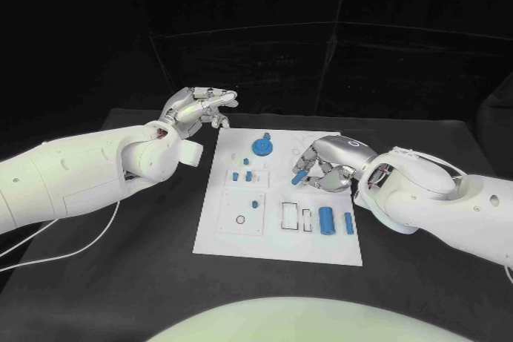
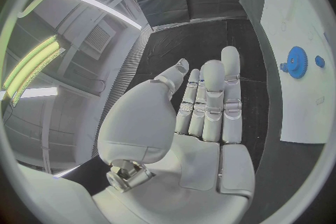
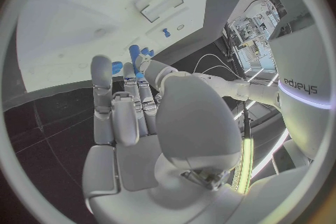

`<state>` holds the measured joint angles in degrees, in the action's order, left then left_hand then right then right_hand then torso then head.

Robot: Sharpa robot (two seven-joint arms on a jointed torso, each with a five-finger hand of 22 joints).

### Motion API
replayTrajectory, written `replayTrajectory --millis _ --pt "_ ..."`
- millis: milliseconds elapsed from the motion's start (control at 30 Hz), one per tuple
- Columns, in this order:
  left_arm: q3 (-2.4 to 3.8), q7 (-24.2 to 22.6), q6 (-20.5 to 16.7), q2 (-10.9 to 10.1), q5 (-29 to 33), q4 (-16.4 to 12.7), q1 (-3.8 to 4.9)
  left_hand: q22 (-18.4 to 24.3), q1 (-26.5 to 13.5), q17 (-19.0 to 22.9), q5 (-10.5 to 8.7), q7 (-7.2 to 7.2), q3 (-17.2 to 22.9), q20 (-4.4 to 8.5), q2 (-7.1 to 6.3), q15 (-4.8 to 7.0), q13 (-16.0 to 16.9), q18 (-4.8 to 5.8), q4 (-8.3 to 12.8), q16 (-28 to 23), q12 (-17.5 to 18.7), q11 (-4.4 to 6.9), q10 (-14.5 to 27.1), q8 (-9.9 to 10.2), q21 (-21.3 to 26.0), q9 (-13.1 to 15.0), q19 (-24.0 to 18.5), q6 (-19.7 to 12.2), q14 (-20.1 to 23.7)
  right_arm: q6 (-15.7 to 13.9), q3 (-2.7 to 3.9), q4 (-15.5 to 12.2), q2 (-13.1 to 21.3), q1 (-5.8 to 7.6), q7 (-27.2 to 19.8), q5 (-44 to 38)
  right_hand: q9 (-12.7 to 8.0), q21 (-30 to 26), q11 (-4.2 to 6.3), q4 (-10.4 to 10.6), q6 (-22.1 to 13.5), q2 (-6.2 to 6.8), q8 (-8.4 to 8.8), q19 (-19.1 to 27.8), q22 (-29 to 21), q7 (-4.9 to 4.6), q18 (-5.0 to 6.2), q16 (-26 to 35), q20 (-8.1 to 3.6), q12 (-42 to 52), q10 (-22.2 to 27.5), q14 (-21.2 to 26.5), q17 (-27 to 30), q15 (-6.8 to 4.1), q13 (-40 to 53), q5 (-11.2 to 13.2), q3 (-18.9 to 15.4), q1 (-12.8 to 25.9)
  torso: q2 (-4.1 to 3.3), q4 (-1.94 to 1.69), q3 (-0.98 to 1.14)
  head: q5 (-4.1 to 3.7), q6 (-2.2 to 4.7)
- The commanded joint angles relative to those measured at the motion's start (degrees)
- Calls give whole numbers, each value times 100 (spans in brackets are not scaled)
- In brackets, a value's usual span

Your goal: Assemble the parts on the task board

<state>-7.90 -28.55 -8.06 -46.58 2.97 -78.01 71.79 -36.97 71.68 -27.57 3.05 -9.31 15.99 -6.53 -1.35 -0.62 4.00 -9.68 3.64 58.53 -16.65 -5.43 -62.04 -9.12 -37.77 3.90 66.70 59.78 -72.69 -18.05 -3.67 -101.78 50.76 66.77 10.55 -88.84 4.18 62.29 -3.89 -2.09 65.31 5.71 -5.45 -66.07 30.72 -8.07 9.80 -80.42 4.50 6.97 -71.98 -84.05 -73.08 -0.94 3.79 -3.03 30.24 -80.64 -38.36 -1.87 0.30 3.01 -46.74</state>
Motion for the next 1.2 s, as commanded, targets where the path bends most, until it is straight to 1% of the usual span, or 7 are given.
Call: replayTrajectory --millis 33,233,367,533,833,933,1200 --pt "5 -9 71 8 17 0 7 9 67 8 -12 -23 5 -16 -11 -19 -8 -77 24 -31 30 -15 35 23 33 -7 -38 -7 38 -177 6 -66 -142 10 -170 262 7 28 -4 27 -23 -8 23 3 3 -17 0 -31 51 -39 24 -305 -7 12 0 -36 17 64 -9 9 0 41 -23" --pt "4 -12 83 40 17 0 7 9 67 8 -12 -23 5 -16 -11 -19 -8 -77 24 -31 30 -15 35 23 33 -7 -38 -7 38 27 -4 154 -800 -22 -271 71 6 23 -5 34 -23 -11 25 9 -8 -18 2 -29 53 -46 24 -304 -3 13 0 -47 18 76 -13 -3 -4 77 -58" --pt "4 -12 88 58 17 -4 7 9 67 8 -12 -23 5 -16 -11 -19 -8 -77 24 -31 30 -15 35 23 33 -7 -38 -7 38 233 -17 365 -1222 -123 -311 -118 4 13 -8 43 -28 -13 32 21 -30 -20 6 -26 55 -59 29 -302 5 15 -1 -63 17 95 -11 -12 0 115 -88" --pt "5 -11 89 64 17 -7 8 9 67 8 -12 -23 5 -16 -11 -19 -8 -77 24 -31 30 -15 35 23 33 -7 -38 -7 38 495 -36 574 -1566 -265 -327 -294 0 7 -14 48 -46 -3 47 32 -45 -25 9 -25 60 -83 41 -300 11 20 -2 -109 10 123 -6 1 -5 175 -127" --pt "5 -2 88 70 17 -13 8 9 67 8 -12 -23 5 -16 -11 -19 -8 -77 24 -31 30 -15 35 23 33 -7 -38 -7 38 815 -47 773 -1817 -412 -299 -427 -3 -5 -18 56 -55 6 56 46 -70 -30 13 -18 64 -98 45 -296 25 24 -1 -134 -4 148 -7 0 4 265 -174" --pt "5 0 85 69 17 -14 8 9 67 8 -12 -23 5 -16 -11 -19 -8 -77 24 -31 30 -15 35 23 33 -7 -38 -7 38 902 -49 816 -1872 -444 -295 -468 -3 -8 -19 58 -58 8 59 49 -75 -31 13 -18 65 -102 46 -296 26 25 -1 -140 -8 156 -7 9 5 304 -188" --pt "5 2 88 73 17 -12 8 9 67 8 -12 -23 5 -16 -11 -19 -8 -77 24 -31 30 -15 35 23 33 -7 -38 -7 38 1007 -50 847 -1940 -479 -288 -523 -4 -17 -19 59 -61 0 62 58 -93 -30 17 -15 67 -110 45 -294 32 26 0 -166 -7 161 -10 7 10 318 -206"
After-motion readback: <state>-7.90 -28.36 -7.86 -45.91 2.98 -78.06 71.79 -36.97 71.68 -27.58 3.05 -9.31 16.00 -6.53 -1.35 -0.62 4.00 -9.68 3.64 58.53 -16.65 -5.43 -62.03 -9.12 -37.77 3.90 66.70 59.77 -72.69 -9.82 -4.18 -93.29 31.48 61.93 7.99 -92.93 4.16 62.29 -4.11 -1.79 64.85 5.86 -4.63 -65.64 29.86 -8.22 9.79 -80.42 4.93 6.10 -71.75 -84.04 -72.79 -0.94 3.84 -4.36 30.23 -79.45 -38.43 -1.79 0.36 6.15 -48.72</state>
